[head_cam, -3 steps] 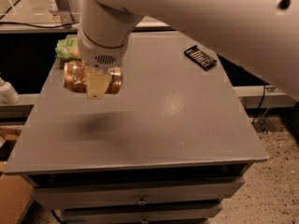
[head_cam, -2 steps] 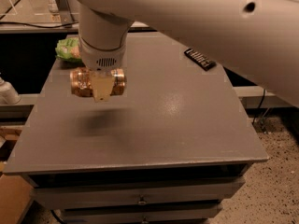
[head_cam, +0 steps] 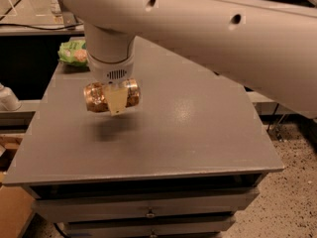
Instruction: Knock orange can over
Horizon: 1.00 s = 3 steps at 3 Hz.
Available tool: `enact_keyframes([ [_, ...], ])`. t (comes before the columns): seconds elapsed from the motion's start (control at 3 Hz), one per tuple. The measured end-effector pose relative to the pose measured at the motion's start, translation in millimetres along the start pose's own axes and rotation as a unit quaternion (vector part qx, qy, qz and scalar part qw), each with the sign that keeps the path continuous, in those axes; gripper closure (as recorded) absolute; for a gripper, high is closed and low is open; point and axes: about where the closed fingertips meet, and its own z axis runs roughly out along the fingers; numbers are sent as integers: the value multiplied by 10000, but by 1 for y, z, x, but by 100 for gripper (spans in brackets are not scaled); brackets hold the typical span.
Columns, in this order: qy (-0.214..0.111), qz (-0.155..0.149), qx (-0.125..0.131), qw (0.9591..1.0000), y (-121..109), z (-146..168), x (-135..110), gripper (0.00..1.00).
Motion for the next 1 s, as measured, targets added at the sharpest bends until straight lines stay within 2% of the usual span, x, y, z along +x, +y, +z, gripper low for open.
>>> enact_keyframes([
  [0.67, 93, -215, -306, 9993, 10, 33, -7, 100],
  [1.0, 106, -210, -418, 9988, 15, 42, -9, 83],
])
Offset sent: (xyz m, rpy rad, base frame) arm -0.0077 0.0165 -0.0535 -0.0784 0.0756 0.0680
